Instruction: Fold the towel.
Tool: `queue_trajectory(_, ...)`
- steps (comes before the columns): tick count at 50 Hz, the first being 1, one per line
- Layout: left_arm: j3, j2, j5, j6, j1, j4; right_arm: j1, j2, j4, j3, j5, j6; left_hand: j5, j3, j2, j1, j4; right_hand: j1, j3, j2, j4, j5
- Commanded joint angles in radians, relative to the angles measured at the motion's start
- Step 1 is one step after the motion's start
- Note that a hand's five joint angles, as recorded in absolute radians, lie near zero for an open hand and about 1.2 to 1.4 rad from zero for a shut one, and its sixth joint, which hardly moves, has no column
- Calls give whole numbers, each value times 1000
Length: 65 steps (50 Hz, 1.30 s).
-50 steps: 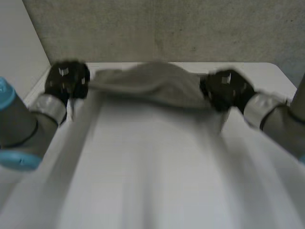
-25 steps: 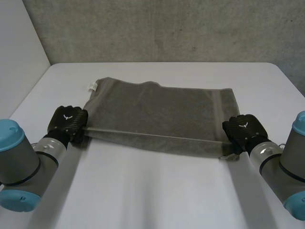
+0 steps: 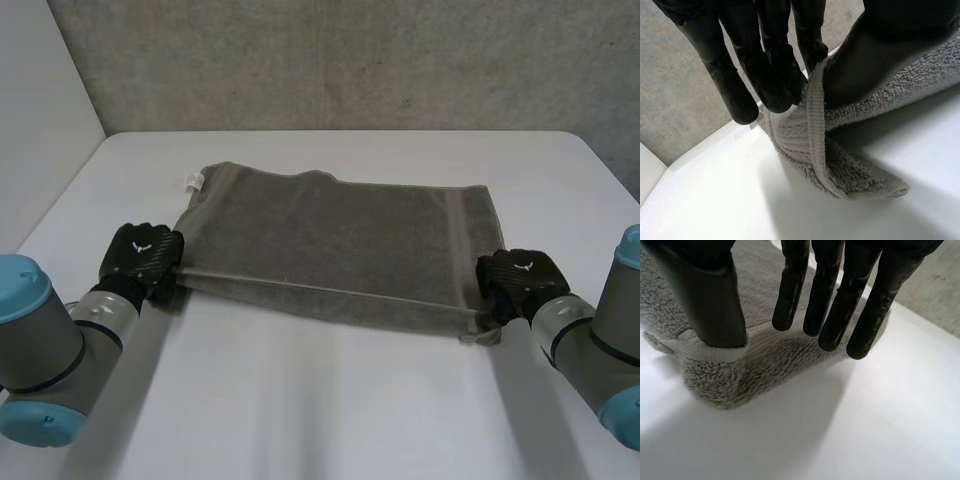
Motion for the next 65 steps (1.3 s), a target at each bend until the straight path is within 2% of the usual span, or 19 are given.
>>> queue_trajectory(1, 2, 0, -1, 0, 1, 4, 3, 23, 130, -35, -44, 10, 61, 61, 52, 89, 42, -26, -28, -27, -27, -19)
queue_trajectory(16, 1, -2, -1, 0, 4, 9, 14, 24, 181, -38, -61, 133, 61, 61, 52, 89, 42, 18, 15, 17, 17, 25)
queue_trajectory(20, 2, -2, -1, 0, 4, 9, 13, 27, 164, -35, -59, 133, 61, 61, 52, 89, 42, 244, 242, 243, 243, 252)
queue_trajectory(22, 2, -2, -1, 0, 6, 12, 2, 16, 131, -32, -61, 133, 61, 61, 52, 89, 42, 547, 545, 546, 547, 555)
queue_trajectory(29, 4, -3, -1, -5, 12, 33, -29, -52, 42, -13, -58, 131, 61, 61, 52, 89, 42, 548, 546, 547, 548, 556)
queue_trajectory(30, 4, -5, -1, -3, 13, 42, -53, -94, 19, 0, -59, 131, -116, -116, -125, -88, -135, 548, 546, 547, 548, 556)
queue_trajectory(31, 4, -5, -1, -3, 13, 42, -53, -94, 18, 0, -59, 131, -118, -117, -127, -90, -136, 548, 546, 547, 548, 556)
queue_trajectory(32, 5, -15, -1, 0, 13, 50, -76, -134, 2, 13, -61, 131, -344, -344, -353, -317, -363, 548, 546, 547, 548, 556)
queue_trajectory(33, 10, -28, -3, 0, 13, 59, -93, -164, -8, 19, -61, 131, -431, -431, -440, -403, -450, 548, 546, 547, 548, 556)
queue_trajectory(42, 59, -111, -44, 1, 16, 102, -107, -197, -11, 16, -65, 131, -593, -593, -602, -566, -612, 548, 546, 547, 548, 556)
queue_trajectory(47, 94, -146, -53, 1, 16, 91, -106, -195, -11, 19, -65, 128, -561, -561, -570, -534, -580, 548, 546, 547, 548, 556)
queue_trajectory(50, 104, -155, -55, 1, 16, 87, -104, -195, -11, 19, -65, 125, -423, -423, -432, -396, -442, 548, 546, 547, 548, 556)
queue_trajectory(51, 105, -155, -55, 1, 16, 82, -105, -195, -11, 17, -65, 124, -231, -231, -240, -204, -250, 548, 546, 547, 548, 556)
queue_trajectory(52, 105, -155, -55, 1, 16, 82, -107, -195, -11, 16, -65, 122, -229, -229, -238, -202, -248, 548, 546, 547, 548, 556)
queue_trajectory(53, 105, -151, -53, 1, 16, 76, -107, -195, -11, 16, -65, 122, 27, 27, 17, 54, 8, 548, 546, 547, 548, 556)
queue_trajectory(54, 105, -146, -53, 3, 16, 65, -109, -195, -9, 10, -65, 119, 61, 61, 52, 88, 42, 548, 546, 547, 548, 556)
queue_trajectory(58, 107, -121, -52, 3, 20, 33, -110, -194, 5, -7, -64, 104, 61, 61, 52, 89, 42, 548, 546, 547, 548, 556)
queue_trajectory(61, 96, -29, -52, 1, 30, -18, -110, -197, 37, -29, -70, 52, 61, 61, 52, 89, 42, 548, 546, 547, 548, 556)
queue_trajectory(65, 85, 139, -50, 0, 30, -106, -113, -278, 210, -93, -96, -86, 61, 61, 52, 89, 42, 548, 546, 547, 548, 556)
